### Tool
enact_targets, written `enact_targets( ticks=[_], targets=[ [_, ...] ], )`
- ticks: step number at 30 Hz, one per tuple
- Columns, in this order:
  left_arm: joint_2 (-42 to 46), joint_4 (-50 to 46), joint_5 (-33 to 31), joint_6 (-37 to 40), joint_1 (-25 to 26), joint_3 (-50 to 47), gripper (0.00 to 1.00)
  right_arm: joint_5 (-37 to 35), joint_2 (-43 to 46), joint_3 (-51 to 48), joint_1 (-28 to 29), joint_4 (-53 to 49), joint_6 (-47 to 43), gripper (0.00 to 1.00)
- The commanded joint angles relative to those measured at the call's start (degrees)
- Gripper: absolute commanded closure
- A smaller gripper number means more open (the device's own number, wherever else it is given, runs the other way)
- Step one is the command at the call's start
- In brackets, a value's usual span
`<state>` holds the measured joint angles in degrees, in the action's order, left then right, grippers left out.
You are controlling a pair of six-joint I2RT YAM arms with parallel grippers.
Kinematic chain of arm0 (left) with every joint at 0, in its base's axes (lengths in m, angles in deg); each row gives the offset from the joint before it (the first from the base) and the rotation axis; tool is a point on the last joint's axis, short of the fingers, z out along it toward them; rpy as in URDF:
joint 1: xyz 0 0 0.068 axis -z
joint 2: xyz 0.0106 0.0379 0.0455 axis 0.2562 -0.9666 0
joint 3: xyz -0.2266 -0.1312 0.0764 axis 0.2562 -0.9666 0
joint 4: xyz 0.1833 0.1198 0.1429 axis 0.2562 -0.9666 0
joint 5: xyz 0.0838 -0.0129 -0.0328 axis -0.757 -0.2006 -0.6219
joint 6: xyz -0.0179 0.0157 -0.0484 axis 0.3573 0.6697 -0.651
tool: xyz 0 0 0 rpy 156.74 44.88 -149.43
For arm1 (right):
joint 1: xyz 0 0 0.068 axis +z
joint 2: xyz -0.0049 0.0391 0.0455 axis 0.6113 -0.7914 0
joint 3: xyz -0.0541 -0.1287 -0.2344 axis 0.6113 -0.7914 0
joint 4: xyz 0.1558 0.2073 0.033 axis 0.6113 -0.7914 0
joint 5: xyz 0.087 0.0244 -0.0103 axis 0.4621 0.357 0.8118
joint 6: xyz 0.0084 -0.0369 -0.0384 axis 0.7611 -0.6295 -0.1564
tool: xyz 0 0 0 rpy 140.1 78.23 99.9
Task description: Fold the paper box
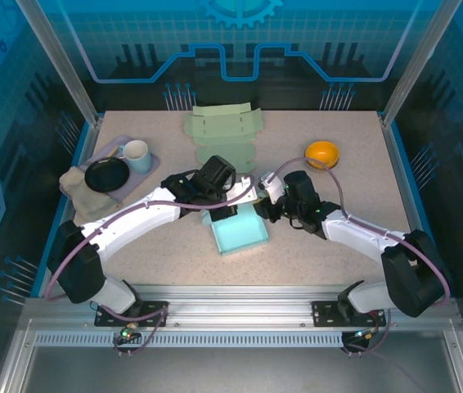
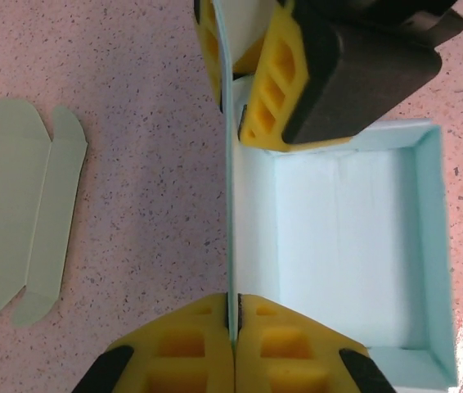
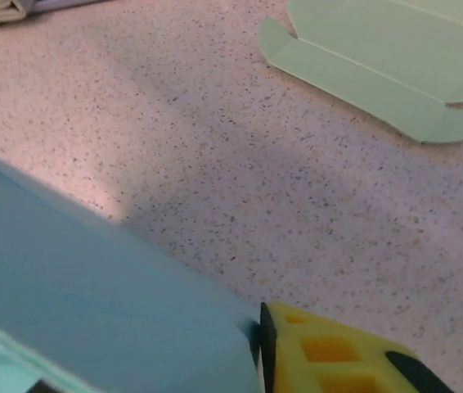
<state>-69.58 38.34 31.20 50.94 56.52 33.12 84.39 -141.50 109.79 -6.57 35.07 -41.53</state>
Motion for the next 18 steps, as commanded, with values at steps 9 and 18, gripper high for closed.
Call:
enact_targets(
  ticks=[9,18],
  targets=[
    [2.08,3.3,-4.73,-26.64,-6.51,4.24,0.61,-11.08,4.31,-1.41,0.97,1.03,2.13,1.0],
    [13.21,5.31,1.17,-68.16,-21.71,-2.7,0.09,-12.67,4.81,0.26,1.03,-2.45,-1.91,1.0]
  ],
)
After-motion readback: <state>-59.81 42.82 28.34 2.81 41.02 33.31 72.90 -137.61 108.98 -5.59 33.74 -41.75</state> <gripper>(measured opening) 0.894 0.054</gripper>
